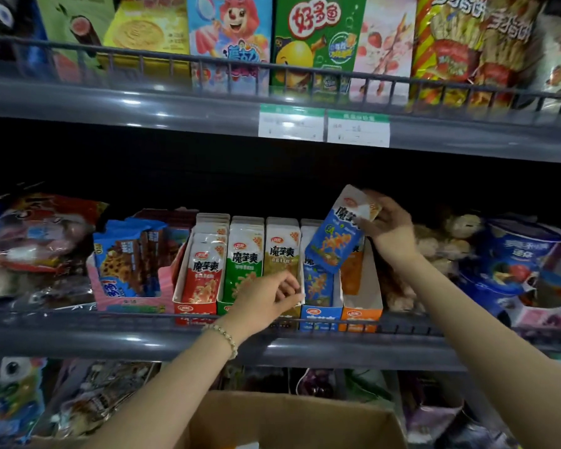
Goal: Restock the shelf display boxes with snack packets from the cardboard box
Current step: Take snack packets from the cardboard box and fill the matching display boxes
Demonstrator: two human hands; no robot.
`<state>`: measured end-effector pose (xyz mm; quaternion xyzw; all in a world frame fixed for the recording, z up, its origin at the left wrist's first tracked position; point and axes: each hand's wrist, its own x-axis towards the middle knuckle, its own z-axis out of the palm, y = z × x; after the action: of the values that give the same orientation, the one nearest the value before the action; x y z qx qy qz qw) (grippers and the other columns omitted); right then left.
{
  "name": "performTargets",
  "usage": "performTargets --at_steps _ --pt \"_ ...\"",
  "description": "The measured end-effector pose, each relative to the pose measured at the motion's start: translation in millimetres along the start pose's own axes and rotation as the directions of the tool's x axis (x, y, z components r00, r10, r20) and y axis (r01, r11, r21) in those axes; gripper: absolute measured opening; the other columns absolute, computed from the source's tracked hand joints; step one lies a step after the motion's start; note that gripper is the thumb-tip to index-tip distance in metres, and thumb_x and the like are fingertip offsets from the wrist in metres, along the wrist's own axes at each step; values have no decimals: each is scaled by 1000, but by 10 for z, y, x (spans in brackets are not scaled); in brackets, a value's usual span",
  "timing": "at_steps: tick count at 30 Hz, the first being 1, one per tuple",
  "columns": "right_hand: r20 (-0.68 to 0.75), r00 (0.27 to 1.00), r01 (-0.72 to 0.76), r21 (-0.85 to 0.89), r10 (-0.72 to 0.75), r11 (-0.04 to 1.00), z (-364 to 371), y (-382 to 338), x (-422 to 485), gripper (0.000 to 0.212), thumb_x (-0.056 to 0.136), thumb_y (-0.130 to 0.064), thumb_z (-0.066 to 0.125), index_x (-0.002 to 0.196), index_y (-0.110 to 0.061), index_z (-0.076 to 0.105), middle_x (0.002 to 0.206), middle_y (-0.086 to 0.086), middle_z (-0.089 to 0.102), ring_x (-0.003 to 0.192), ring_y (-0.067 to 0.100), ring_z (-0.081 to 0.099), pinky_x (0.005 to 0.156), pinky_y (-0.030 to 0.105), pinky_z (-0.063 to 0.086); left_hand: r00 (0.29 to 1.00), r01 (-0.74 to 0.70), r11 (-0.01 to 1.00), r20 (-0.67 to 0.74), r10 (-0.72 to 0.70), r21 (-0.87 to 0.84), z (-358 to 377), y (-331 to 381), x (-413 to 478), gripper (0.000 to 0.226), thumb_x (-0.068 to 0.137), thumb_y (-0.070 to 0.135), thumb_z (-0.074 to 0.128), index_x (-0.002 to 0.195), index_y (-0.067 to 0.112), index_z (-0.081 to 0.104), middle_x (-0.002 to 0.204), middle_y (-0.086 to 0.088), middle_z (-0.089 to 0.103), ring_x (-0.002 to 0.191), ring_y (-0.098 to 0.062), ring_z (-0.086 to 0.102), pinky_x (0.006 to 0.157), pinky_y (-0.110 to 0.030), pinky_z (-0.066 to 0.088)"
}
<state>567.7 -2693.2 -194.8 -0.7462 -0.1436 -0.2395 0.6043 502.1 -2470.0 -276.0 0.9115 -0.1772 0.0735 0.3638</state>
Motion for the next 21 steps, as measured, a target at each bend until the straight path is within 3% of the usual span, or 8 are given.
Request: performTargets --at_steps 3,6,9,13,16,18,21 --pt "185 982 75 -252 -28 965 165 227 24 45 83 7 63 125 -6 55 120 -2 55 113 17 56 83 10 48 1000 10 1000 5 -10 25 67 -37 39 22 84 38 66 101 27 60 94 16 62 81 -2 61 76 -24 55" --pt "331 943 125 -422 24 898 272 445 17 49 85 -2 65 129 -20 55 132 -2 55 124 17 48 100 30 43 1000 13 1000 16 -13 4 108 -47 59 23 81 36 71 99 28 60 92 17 62 79 -3 62 75 -25 56" --pt "349 935 158 -564 60 811 295 625 -2 47 86 -12 67 126 -33 57 126 0 58 113 16 50 91 23 37 1000 16 1000 12 -16 5 153 -40 67 22 81 31 71 99 28 59 90 19 60 80 -3 62 76 -24 56" --pt "339 939 153 -544 49 825 269 715 -36 45 86 -11 66 125 -33 59 122 3 61 110 22 54 91 28 41 1000 15 1000 -20 -15 -1 179 -41 76 18 82 29 70 97 29 59 89 18 61 79 -3 62 76 -24 55" --pt "334 942 175 -522 12 835 220 664 -100 43 89 -12 62 130 -25 55 122 7 56 115 21 49 91 20 36 1000 12 1000 -26 -12 -4 183 -39 65 19 83 30 69 99 27 60 90 17 62 79 -4 62 76 -25 55" --pt "316 949 166 -505 2 847 166 591 -169 44 91 -14 60 133 -22 51 133 5 49 125 18 42 100 20 31 1000 9 1000 -27 -9 5 178 -29 32 20 84 31 68 102 26 61 91 17 62 81 -2 61 79 -26 55" --pt "343 939 193 -493 -14 848 63 462 -355 46 92 -20 58 137 -23 47 141 1 45 131 15 39 111 30 32 999 -27 999 -30 27 21 165 -7 -100 22 86 34 65 106 25 63 104 15 65 96 1 59 90 -25 51"
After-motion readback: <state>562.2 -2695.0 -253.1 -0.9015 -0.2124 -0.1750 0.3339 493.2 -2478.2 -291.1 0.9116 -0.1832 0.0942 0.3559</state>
